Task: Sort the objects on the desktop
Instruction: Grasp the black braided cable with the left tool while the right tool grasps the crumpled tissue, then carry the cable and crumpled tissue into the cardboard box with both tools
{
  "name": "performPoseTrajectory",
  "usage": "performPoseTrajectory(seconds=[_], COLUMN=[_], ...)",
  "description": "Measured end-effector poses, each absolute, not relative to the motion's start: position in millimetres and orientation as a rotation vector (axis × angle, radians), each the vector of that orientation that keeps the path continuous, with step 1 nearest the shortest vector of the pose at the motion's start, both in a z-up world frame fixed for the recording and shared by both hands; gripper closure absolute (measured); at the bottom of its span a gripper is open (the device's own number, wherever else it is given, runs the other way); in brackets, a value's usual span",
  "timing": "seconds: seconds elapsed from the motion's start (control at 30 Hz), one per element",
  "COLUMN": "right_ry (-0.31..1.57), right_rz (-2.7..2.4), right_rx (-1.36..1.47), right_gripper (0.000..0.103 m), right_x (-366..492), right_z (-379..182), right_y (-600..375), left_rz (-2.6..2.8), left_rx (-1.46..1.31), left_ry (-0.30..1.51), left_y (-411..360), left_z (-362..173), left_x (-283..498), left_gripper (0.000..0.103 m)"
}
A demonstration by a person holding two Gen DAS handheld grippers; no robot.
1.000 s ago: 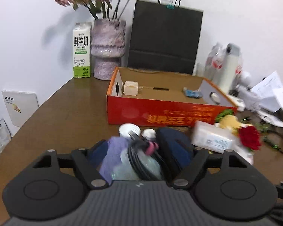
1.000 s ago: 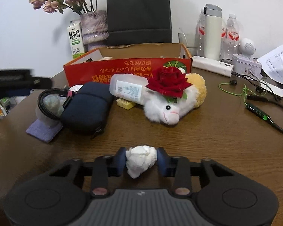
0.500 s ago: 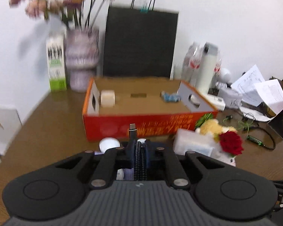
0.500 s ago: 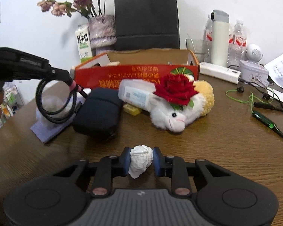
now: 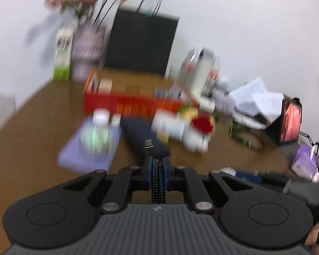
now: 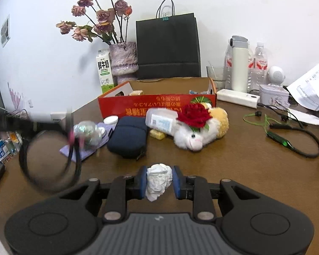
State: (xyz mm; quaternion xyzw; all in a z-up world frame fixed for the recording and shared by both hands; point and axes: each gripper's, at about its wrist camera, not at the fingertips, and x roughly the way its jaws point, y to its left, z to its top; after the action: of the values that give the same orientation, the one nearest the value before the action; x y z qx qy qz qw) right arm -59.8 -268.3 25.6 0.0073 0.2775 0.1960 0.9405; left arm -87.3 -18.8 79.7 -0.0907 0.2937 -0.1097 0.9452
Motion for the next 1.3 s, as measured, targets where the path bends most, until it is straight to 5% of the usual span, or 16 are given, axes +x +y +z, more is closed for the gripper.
performPoseTrajectory(seconds=[0.4, 0.43, 0.5, 0.57, 0.67, 0.77, 0.8, 1.3], right_ry=[0.618, 0.619, 0.616, 0.618, 0.631, 0.641, 0.641, 0.435], right_rz=[0.396, 0.393, 0.384, 0.376, 0.371, 0.372, 0.373, 0.419], right_rx=[-0.014, -0.018, -0.027, -0.031, -0.026, -0.031, -0.032, -0.058], right_gripper=[0.079, 0.079, 0.079, 0.079, 0.079, 0.079, 0.079, 0.080], right_x=[-108.2, -108.3, -107.6, -104.6, -100.0, -96.3, -95.9, -130.7], right_z=[3.5, 3.6, 4.6, 4.7, 1.9, -1.9, -2.1, 42.7], right_y=[-262.0, -261.0, -260.5, -261.2, -262.1, -259.8, -259.1, -258.5], left_rz=[-0.139, -0.141, -0.166, -0.191, -0.157, -0.151, -0.142, -0.188], left_rx=[-0.028, -0.029, -0.020, -0.012, 0.009, 0.021, 0.030, -0.042], left_ry=[0.668, 0.681, 0.716, 0.715, 0.710, 0.712, 0.716, 0.491], left_y=[-6.7, -4.7, -3.4, -3.7, -5.5, -9.3, -11.3, -17.9], left_z=[27.7, 25.2, 19.9, 16.7, 13.3, 15.6, 16.5, 81.5], left_x=[-124.4, -122.8, -121.7, -122.2, -117.3, -109.1, -108.3, -148.7], left_gripper=[0.084, 0.081, 0.051, 0.045, 0.046, 0.084, 0.088, 0.091])
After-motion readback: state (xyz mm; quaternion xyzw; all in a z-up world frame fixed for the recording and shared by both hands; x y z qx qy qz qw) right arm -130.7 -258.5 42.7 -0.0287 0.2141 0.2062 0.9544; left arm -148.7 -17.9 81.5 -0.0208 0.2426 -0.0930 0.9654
